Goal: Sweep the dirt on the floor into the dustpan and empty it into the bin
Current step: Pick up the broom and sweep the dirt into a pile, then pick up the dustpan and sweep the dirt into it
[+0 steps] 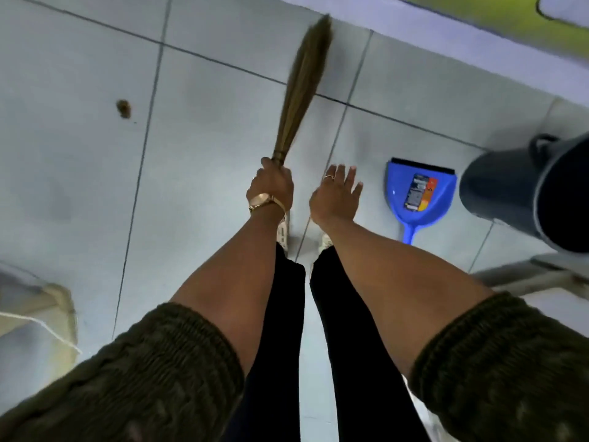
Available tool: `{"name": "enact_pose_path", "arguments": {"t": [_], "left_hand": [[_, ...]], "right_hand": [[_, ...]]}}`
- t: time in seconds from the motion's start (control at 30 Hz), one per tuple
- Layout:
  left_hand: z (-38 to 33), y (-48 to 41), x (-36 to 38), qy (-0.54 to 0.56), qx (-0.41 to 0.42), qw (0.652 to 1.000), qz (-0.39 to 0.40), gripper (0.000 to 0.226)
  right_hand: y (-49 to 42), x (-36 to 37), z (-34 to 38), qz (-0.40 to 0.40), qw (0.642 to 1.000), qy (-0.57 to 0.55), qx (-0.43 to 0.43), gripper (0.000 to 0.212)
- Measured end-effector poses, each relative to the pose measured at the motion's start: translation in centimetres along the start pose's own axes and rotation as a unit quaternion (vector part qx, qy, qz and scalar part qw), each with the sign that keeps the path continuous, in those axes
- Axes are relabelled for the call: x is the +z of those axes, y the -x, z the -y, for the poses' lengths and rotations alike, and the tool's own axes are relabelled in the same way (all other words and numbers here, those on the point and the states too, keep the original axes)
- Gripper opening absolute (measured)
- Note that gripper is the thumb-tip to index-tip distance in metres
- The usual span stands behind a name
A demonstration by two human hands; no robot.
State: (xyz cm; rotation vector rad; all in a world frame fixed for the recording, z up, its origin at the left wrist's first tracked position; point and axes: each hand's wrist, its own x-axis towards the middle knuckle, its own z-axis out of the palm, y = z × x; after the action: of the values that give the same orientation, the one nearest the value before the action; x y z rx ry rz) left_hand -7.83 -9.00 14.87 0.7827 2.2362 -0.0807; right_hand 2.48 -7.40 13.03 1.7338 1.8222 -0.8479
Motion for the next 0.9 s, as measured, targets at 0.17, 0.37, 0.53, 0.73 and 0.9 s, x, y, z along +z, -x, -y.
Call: {"name": "enact_pose_path", "arguments": {"t": [0.17,0.37,0.53,0.73,0.9], "left_hand": [[-5.0,-2.0,8.4,0.000,0.068,0.995,0.067,0.046],[-5.9,-5.2,20.2,-0.076,0.167,0.977,0.112,0.061],[-4.5,-8.4,26.5,-0.121,0.236,0.958,0.110,0.051],[-5.3,-10.1,27.7,-0.203,0.366,0.898,0.134,0.040],[-6.1,-9.6,23.7,-0.160,0.350,0.914,0.128,0.041]], "right_hand": [[-2.8,4.4,-12.7,0.030,0.974,-0.117,0.193,0.045],[-7.6,11.7,-23.3,-0.040,0.889,-0.217,0.401,0.060],[-12.7,16.9,-27.1,0.050,0.876,-0.200,0.437,0.089],[-15.5,20.4,-27.2,-0.079,0.856,-0.235,0.455,0.055],[-13.7,16.7,-24.7,-0.121,0.839,-0.351,0.397,0.043]]}}
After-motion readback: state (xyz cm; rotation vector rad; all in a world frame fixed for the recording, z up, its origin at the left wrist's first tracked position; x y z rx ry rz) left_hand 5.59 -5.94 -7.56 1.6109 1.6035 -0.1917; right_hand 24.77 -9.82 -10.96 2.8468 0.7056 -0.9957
